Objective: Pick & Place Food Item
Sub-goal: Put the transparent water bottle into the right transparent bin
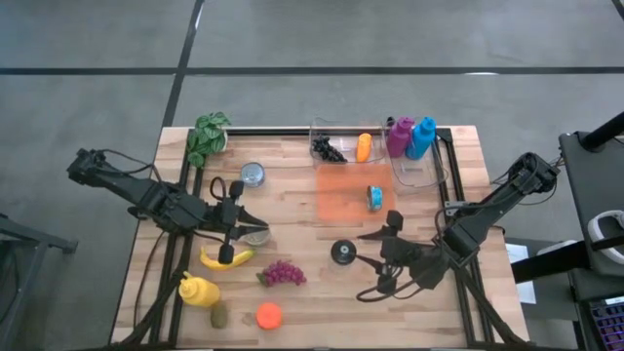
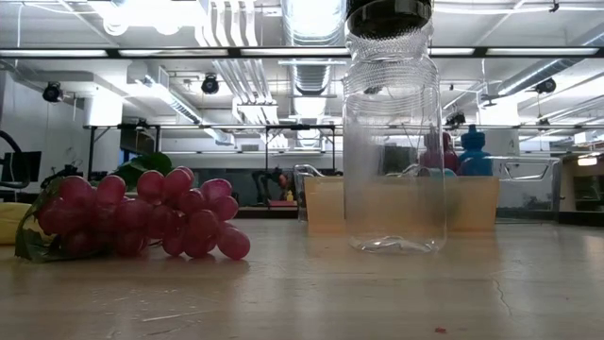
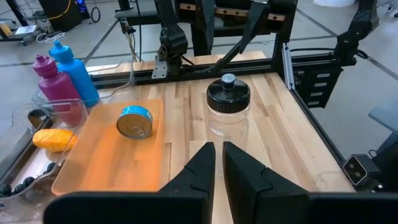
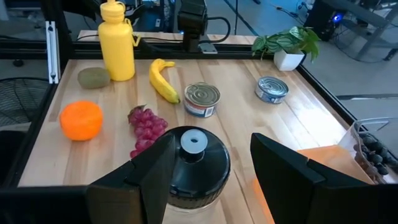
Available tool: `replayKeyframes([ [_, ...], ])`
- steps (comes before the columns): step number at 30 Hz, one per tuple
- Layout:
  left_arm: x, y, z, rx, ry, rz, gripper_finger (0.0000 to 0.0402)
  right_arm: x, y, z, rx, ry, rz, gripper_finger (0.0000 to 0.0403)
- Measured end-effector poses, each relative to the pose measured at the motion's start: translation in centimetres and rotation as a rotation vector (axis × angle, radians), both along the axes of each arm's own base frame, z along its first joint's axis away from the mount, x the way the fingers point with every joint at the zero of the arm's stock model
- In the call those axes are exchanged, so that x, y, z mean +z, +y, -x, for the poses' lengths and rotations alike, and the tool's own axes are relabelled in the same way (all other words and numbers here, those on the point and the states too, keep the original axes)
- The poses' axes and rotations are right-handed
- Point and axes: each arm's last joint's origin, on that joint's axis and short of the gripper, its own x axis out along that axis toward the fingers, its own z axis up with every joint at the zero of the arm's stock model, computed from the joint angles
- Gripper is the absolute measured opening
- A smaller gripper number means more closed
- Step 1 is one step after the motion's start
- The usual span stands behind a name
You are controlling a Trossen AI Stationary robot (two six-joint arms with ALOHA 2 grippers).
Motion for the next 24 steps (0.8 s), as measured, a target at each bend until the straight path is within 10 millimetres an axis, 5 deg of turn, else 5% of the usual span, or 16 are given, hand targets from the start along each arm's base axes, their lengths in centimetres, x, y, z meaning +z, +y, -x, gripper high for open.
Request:
replayKeyframes([
  [24, 0.0, 0.0, 0.0, -0.001, 0.001, 0.0, 0.0033, -0.5, -1.1, -1.0, 0.003, -0.003, -0.043, 0.0206],
])
